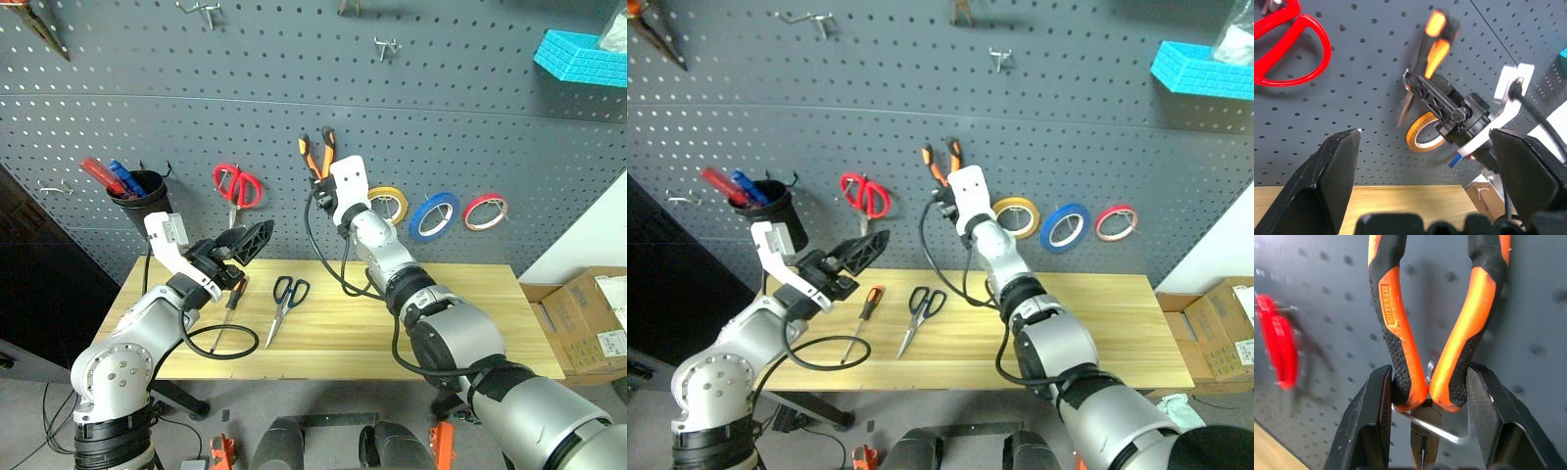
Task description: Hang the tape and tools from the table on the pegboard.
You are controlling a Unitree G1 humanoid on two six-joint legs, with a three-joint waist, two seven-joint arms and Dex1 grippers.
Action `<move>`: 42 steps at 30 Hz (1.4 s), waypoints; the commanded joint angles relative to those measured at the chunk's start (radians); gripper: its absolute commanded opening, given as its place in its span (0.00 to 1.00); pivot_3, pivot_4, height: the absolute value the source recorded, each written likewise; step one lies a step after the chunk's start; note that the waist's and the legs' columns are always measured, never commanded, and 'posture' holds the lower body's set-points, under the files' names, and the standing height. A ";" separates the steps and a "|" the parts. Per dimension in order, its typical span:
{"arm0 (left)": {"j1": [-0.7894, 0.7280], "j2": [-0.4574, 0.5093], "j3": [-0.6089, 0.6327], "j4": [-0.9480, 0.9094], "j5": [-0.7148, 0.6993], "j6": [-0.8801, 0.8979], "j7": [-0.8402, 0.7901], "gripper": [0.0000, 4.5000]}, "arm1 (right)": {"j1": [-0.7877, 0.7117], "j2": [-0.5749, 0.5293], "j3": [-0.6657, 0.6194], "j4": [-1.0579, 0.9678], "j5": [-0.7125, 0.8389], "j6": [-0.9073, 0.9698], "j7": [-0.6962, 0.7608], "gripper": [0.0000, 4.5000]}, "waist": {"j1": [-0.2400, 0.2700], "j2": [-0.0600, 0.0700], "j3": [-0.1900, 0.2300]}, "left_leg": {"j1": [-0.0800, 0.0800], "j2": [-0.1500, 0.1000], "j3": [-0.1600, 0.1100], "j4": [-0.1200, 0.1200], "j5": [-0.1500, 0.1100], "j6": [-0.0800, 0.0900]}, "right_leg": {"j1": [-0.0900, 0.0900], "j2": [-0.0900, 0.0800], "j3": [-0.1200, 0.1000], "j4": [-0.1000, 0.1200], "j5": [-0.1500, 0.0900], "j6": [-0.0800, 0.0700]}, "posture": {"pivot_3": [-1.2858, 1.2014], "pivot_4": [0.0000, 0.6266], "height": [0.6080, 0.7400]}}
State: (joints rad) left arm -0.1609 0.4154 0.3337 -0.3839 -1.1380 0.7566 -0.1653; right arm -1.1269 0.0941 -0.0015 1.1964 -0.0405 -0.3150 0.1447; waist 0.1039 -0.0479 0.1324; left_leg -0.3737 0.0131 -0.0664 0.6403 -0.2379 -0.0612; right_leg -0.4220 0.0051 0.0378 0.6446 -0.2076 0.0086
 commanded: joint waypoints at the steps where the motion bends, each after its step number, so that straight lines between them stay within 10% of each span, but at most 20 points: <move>1: -0.022 0.007 0.003 -0.030 -0.010 -0.006 -0.006 1.00 | 0.018 -0.013 0.018 -0.033 -0.025 0.041 -0.014 0.39 | 0.002 0.000 0.000 | 0.000 0.000 0.000 0.000 0.000 0.000 | 0.000 0.000 0.000 0.000 0.000 0.000 | 0.65 0.04 1.00; 6: -0.040 0.001 -0.013 -0.012 0.003 -0.008 -0.015 1.00 | 0.026 -0.015 0.026 -0.065 -0.028 0.089 -0.014 0.39 | 0.003 0.000 -0.004 | 0.000 0.000 0.000 0.000 0.000 0.000 | 0.001 0.000 0.000 0.000 0.000 0.000 | 0.65 0.04 1.00; 15: -0.064 0.002 -0.032 0.014 0.023 -0.005 -0.026 1.00 | 0.078 -0.037 0.019 -0.203 -0.004 0.162 0.034 0.99 | 0.001 0.000 -0.004 | 0.001 0.000 0.001 0.000 0.000 0.000 | 0.001 0.000 0.001 0.000 0.000 0.000 | 0.63 0.05 1.00; 32: -0.111 0.075 -0.121 0.107 0.262 0.010 -0.007 1.00 | 0.672 -0.208 0.070 -1.481 0.271 0.930 0.308 0.99 | -0.040 0.004 -0.002 | 0.001 0.000 0.001 0.000 0.000 0.000 | 0.000 0.000 0.001 -0.001 -0.001 0.000 | 0.58 0.11 1.00; 42: -0.124 0.038 -0.278 0.360 0.625 -0.007 0.080 1.00 | 0.746 -0.422 0.118 -1.546 0.351 0.967 0.495 0.99 | -0.089 0.010 0.015 | 0.003 0.000 0.005 0.000 0.000 0.000 | 0.001 0.000 0.004 -0.002 -0.001 0.000 | 0.55 0.21 1.00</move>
State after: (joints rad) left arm -0.2833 0.4508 0.0644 -0.0274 -0.5698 0.7699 -0.0959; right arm -0.3726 -0.3106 0.1079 -0.3363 0.2921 0.6704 0.6027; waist 0.0149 -0.0380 0.1479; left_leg -0.3710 0.0134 -0.0613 0.6402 -0.2384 -0.0610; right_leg -0.4218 0.0055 0.0423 0.6432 -0.2088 0.0088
